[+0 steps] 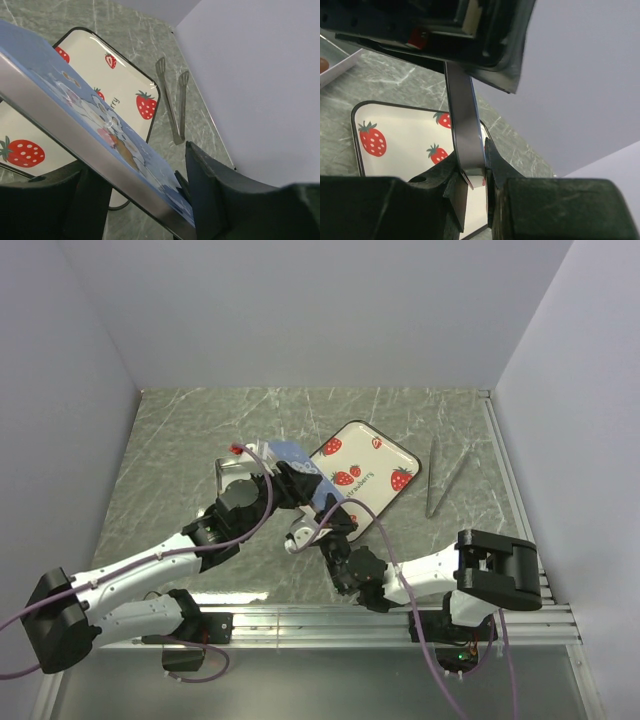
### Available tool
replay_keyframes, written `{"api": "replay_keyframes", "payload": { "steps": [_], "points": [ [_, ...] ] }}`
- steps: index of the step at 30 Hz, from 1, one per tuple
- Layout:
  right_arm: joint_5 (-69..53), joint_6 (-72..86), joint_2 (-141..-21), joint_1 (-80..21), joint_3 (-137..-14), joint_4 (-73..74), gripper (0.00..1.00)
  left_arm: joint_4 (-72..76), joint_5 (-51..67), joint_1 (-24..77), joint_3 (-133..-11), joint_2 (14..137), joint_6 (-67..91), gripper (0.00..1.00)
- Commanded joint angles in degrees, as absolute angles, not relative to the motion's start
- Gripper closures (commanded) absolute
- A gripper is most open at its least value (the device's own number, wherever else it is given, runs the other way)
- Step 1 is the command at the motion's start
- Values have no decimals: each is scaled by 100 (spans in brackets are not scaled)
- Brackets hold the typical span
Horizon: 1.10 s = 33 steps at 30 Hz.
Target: Pack the chocolate
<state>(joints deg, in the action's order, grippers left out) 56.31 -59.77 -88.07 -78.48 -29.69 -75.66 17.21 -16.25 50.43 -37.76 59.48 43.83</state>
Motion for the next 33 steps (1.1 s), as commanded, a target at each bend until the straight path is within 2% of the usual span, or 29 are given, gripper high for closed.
{"api": "replay_keyframes", "payload": {
  "steps": [1, 4, 5, 7, 10, 13, 14, 15, 21, 24, 27, 33],
  "points": [
    [5484, -5985, -8561, -7945, -2953, -10116, 100, 1854, -1661, 5071, -3982, 5994, 4219, 42],
    [5511, -5985, -8552, -7954, -2971, -10125, 100, 1916, -1626, 5071, -3955, 6064, 4227, 55],
    [5537, -6003, -8552, -7954, -2988, -10125, 100, 1977, -1600, 5071, -3946, 6073, 4236, 62],
    [5563, -6029, -8587, -7963, -3006, -10116, 97, 2047, -1573, 5063, -3911, 6091, 4263, 67],
    [5572, -6056, -8604, -7963, -3015, -10116, 89, 2153, -1573, 5063, -3885, 6091, 4280, 76],
    [5572, -6021, -8561, -7954, -2980, -10125, 83, 2250, -1608, 5071, -3876, 6073, 4289, 88],
    [5581, -5994, -8543, -7963, -2953, -10116, 79, 2285, -1608, 5071, -3867, 6065, 4289, 96],
    [5581, -5977, -8473, -7963, -2927, -10125, 74, 2311, -1643, 5063, -3858, 6056, 4298, 99],
    [5520, -5880, -8026, -7980, -2576, -10108, 48, 2566, -1740, 4975, -3788, 5933, 4237, 99],
    [5458, -5950, -7745, -8007, -2303, -10107, 41, 2654, -1548, 4642, -3762, 5775, 4289, 99],
    [5344, -5880, -7420, -8024, -2075, -9915, 38, 2777, -1021, 4176, -3718, 5643, 4394, 99],
    [4747, -4949, -6454, -8024, -1820, -8124, 37, 2847, -529, 3630, -3656, 5432, 4386, 99]
  ]
}}
